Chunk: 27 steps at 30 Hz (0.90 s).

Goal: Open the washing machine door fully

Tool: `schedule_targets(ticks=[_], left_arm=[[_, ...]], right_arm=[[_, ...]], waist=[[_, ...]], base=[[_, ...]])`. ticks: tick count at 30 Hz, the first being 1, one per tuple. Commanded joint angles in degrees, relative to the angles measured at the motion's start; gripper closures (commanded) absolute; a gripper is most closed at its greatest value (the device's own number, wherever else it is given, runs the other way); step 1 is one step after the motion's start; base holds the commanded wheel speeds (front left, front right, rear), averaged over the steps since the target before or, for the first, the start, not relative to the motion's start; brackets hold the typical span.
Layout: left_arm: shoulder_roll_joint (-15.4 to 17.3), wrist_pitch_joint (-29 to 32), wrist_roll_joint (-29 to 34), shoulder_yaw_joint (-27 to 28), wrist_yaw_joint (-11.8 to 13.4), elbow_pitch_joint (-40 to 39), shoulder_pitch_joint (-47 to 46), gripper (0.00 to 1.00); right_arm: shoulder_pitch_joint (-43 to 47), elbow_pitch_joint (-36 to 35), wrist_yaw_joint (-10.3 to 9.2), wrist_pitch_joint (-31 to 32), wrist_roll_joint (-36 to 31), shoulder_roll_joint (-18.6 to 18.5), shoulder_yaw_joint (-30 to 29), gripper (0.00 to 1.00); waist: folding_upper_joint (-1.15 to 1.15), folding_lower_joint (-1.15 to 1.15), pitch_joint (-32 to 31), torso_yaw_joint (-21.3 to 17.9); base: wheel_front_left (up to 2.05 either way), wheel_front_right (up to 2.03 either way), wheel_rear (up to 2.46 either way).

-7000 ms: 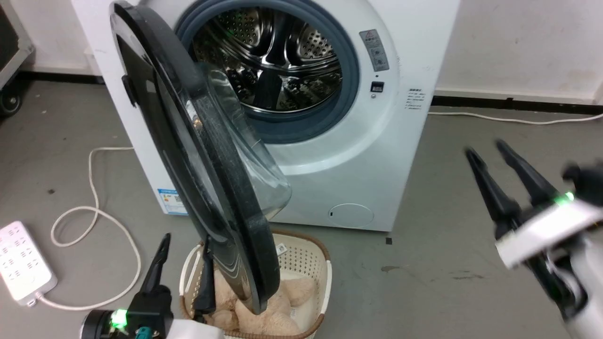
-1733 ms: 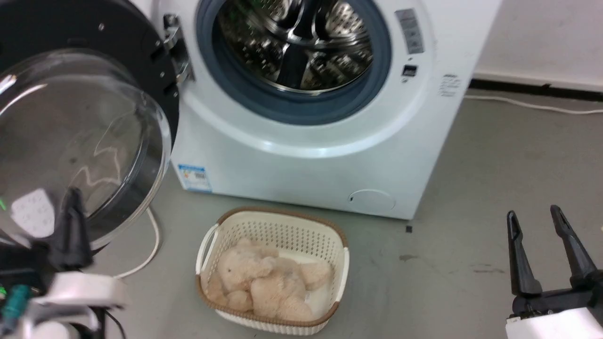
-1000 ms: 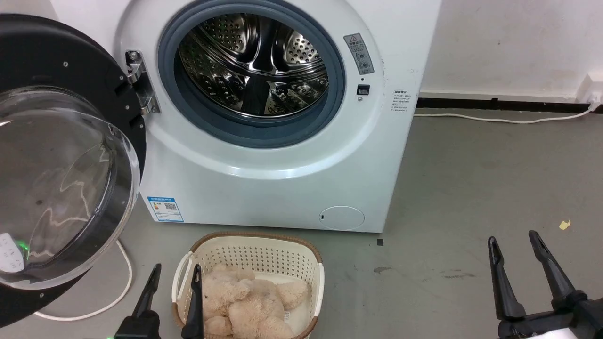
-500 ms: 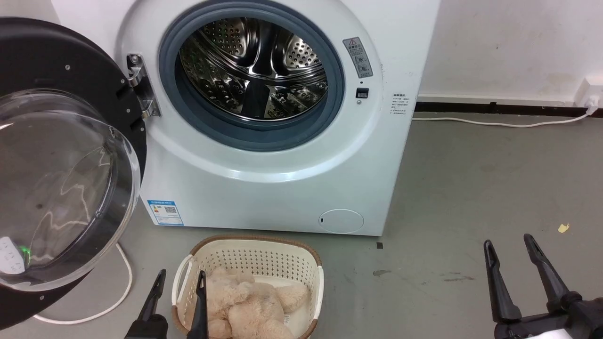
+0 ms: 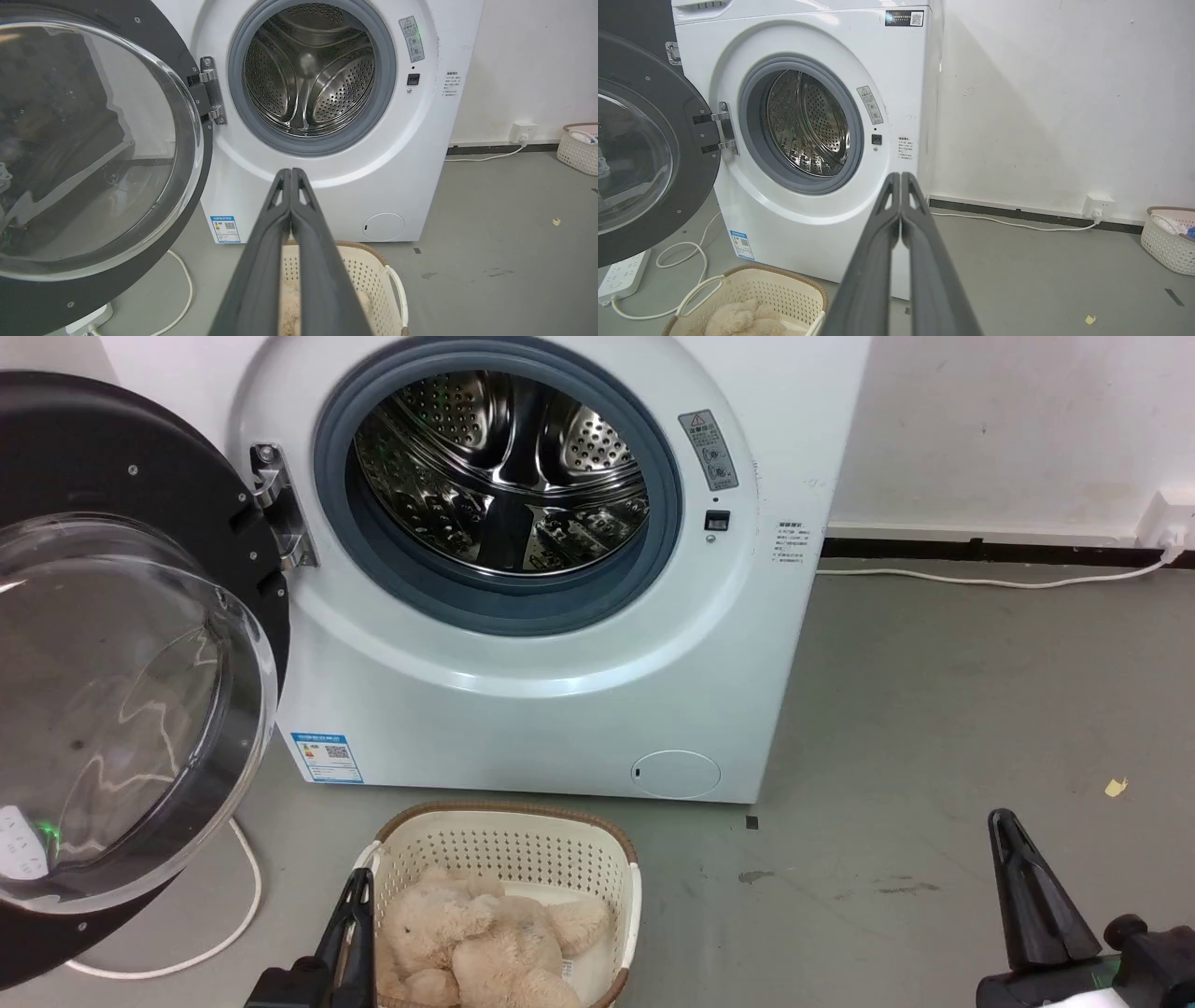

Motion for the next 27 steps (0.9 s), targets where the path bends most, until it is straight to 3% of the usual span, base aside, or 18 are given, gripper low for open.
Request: schedule_targets(ticks=[1,27], left_arm=[[-0.14,0.23,0.13,0.13,-0.18,-0.04,-0.17,1.00],[-1.61,3.49,1.54,2.06,-1.95,-0.41,-1.80,1.00]], right_arm=[[-0.15,0.10,0.00,0.28,-0.08,0.00,0.09,1.00],[-1.63,1.05,-0.01,3.58,-0.89,0.05,1.12,1.00]], waist=[[0.00,0.00,0.02,-0.01],[0.00,0.00,0.67,-0.49]], base=[[0.00,0.00,0.00],[0.00,0.00,0.00]])
